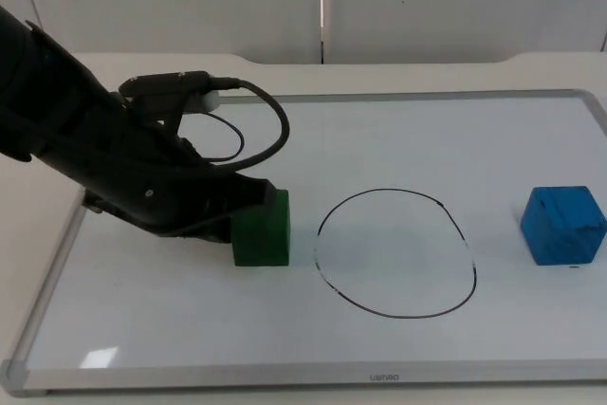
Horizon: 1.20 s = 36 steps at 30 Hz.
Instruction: Push the two cubes into the marked area.
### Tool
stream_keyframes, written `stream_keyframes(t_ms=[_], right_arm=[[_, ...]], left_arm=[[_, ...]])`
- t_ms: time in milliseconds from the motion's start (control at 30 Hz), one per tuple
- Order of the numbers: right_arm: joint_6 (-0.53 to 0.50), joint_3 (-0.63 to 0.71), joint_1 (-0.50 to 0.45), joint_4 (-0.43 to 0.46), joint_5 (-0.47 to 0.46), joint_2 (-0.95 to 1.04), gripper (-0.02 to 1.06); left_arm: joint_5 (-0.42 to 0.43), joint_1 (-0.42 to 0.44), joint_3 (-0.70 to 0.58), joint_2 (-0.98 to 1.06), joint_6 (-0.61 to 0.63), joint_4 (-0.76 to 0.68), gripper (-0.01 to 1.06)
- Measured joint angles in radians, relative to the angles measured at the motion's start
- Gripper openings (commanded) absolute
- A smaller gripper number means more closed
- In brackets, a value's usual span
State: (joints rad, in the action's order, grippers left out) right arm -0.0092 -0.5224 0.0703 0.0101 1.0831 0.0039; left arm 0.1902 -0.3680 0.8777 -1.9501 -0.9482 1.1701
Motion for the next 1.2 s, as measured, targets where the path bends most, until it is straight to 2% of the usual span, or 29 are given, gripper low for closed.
stream_keyframes(t_ms=[400,867,1200], right_arm=[[0.000,0.000,0.000,0.000,0.000,0.000,1.05],[0.000,0.000,0.000,0.000,0.000,0.000,1.05],[0.000,0.000,0.000,0.000,0.000,0.000,1.05]], left_arm=[[-0.040,-0.053,0.000,0.000,0.002,0.000,0.00],[-0.050,-0.060,0.000,0.000,0.002,0.000,0.00],[-0.078,-0.106,0.002,0.000,0.002,0.000,0.00]])
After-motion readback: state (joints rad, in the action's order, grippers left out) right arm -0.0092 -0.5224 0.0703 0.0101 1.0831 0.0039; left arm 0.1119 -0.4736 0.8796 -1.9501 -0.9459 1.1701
